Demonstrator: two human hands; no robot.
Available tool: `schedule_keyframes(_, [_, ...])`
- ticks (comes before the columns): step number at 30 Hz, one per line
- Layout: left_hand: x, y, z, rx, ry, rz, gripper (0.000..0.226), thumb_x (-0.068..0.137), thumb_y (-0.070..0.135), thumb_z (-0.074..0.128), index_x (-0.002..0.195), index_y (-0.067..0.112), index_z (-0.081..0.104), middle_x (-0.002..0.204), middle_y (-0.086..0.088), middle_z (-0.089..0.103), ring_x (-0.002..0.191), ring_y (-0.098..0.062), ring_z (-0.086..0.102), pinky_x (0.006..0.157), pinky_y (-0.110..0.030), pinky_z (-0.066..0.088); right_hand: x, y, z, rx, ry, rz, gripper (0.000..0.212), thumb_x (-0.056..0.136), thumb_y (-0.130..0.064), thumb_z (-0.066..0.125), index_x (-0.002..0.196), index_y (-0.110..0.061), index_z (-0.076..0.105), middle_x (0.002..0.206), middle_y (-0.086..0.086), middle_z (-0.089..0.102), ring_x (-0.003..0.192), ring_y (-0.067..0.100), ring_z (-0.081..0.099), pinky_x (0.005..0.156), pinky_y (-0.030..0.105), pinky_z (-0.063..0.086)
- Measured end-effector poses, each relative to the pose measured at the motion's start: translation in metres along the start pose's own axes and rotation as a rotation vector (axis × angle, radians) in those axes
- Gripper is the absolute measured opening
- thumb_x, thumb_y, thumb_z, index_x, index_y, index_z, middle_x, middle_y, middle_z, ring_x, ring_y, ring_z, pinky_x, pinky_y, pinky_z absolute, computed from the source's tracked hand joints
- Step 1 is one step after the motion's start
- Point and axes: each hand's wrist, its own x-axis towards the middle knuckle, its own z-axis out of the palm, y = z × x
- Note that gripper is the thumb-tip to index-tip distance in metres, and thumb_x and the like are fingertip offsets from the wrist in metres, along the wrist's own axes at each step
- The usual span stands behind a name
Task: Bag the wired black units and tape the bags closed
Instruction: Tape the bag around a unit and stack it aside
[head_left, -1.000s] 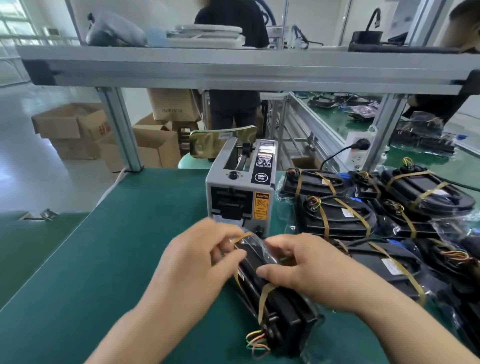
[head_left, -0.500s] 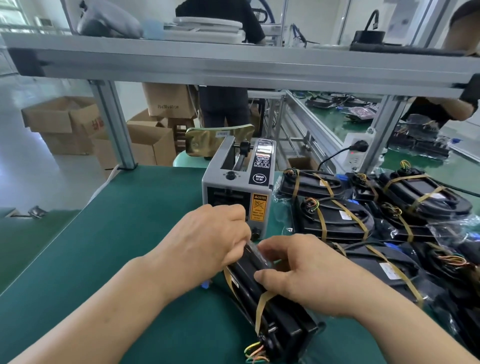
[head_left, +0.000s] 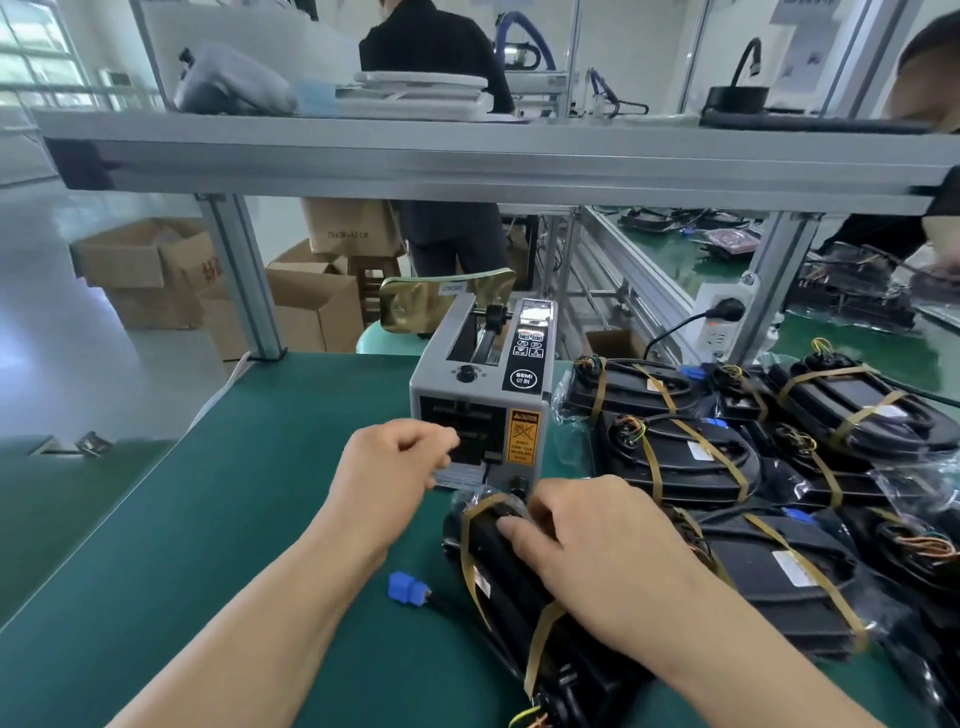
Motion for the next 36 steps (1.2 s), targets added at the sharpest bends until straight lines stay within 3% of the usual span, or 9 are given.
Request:
schedule_keyframes(2, [0.015, -0.005, 0.005, -0.272, -0.007, -0.329, 0.011, 0.090, 0.024, 0.068, 0.085, 0.015, 0.075, 0.066, 0.006, 0.067, 0.046, -0.003, 0.048, 0.043, -0.016, 0.036, -0.003, -0.001, 0.001, -0.010, 0.030, 0.002, 0.039, 0.098, -0.055, 0.037, 0.082, -0.023, 0.053, 0.084, -0.001, 0.066, 0.084, 0.025, 0.063, 0.073, 0.035, 0.050])
schedule_keyframes(4, [0.024, -0.008, 0.012, -0.430, -0.063, -0.502, 0.015, 0.093, 0.023, 0.065, 0.083, 0.014, 0.070, 0.057, 0.007, 0.065, 0.038, -0.001, 0.045, 0.036, -0.013, 0.031, -0.004, -0.002, 0.003, -0.017, 0.049, 0.009, 0.038, 0.101, -0.051, 0.033, 0.082, -0.024, 0.052, 0.086, -0.001, 0.067, 0.082, 0.024, 0.063, 0.073, 0.034, 0.049])
schedule_keyframes(10, [0.041, -0.003, 0.025, -0.549, -0.062, -0.616, 0.023, 0.097, 0.022, 0.060, 0.076, 0.012, 0.062, 0.051, 0.007, 0.059, 0.031, 0.001, 0.045, 0.031, -0.010, 0.026, -0.005, 0.000, 0.002, -0.032, 0.049, 0.009, 0.040, 0.103, -0.048, 0.029, 0.075, -0.025, 0.046, 0.082, -0.001, 0.065, 0.078, 0.022, 0.061, 0.071, 0.033, 0.048])
schedule_keyframes(16, [0.047, 0.001, 0.034, -0.596, 0.014, -0.671, 0.020, 0.092, 0.017, 0.065, 0.073, 0.012, 0.062, 0.048, 0.007, 0.057, 0.031, 0.000, 0.048, 0.031, -0.010, 0.027, 0.001, 0.004, 0.008, -0.014, 0.011, -0.043, 0.037, 0.104, -0.036, 0.029, 0.077, -0.019, 0.048, 0.064, -0.005, 0.042, 0.067, 0.018, 0.045, 0.061, 0.030, 0.034])
schedule_keyframes(21, [0.051, -0.003, 0.042, -0.599, 0.117, -0.636, 0.016, 0.086, 0.013, 0.064, 0.072, 0.016, 0.057, 0.048, 0.006, 0.051, 0.032, -0.002, 0.041, 0.031, -0.014, 0.026, -0.004, -0.001, 0.005, 0.041, 0.041, 0.016, 0.041, 0.103, -0.044, 0.031, 0.072, -0.023, 0.048, 0.075, -0.002, 0.061, 0.074, 0.022, 0.061, 0.067, 0.033, 0.049])
schedule_keyframes(26, [0.029, 0.002, 0.026, -0.552, 0.157, -0.436, 0.019, 0.082, 0.010, 0.066, 0.067, 0.017, 0.057, 0.049, 0.006, 0.048, 0.038, -0.005, 0.038, 0.036, -0.016, 0.027, -0.003, 0.000, 0.002, 0.048, 0.001, 0.019, 0.040, 0.104, -0.041, 0.032, 0.074, -0.022, 0.050, 0.078, -0.001, 0.061, 0.083, 0.026, 0.062, 0.074, 0.035, 0.048])
schedule_keyframes(31, [-0.036, 0.013, 0.005, -0.297, -0.127, -0.145, 0.018, 0.067, 0.027, 0.074, 0.056, 0.017, 0.065, 0.057, 0.000, 0.051, 0.043, -0.008, 0.037, 0.041, -0.017, 0.031, 0.001, 0.009, 0.006, 0.112, -0.035, 0.033, 0.040, 0.104, -0.037, 0.035, 0.075, -0.017, 0.054, 0.073, 0.002, 0.057, 0.076, 0.027, 0.057, 0.073, 0.037, 0.047])
schedule_keyframes(34, [-0.058, 0.009, 0.007, -0.213, -0.176, -0.138, 0.030, 0.063, 0.036, 0.077, 0.063, 0.008, 0.066, 0.059, -0.003, 0.045, 0.046, -0.011, 0.030, 0.044, -0.021, 0.026, 0.002, 0.012, 0.010, 0.120, -0.046, 0.031, 0.038, 0.103, -0.037, 0.035, 0.074, -0.018, 0.051, 0.070, -0.001, 0.050, 0.069, 0.020, 0.048, 0.069, 0.035, 0.044])
schedule_keyframes(36, [-0.062, 0.007, 0.010, -0.207, -0.158, -0.148, 0.024, 0.073, 0.026, 0.080, 0.061, 0.012, 0.066, 0.052, 0.002, 0.044, 0.041, -0.008, 0.031, 0.044, -0.019, 0.027, 0.003, 0.012, 0.013, 0.130, -0.043, 0.046, 0.039, 0.102, -0.038, 0.035, 0.071, -0.019, 0.050, 0.066, -0.004, 0.048, 0.068, 0.019, 0.047, 0.066, 0.033, 0.041])
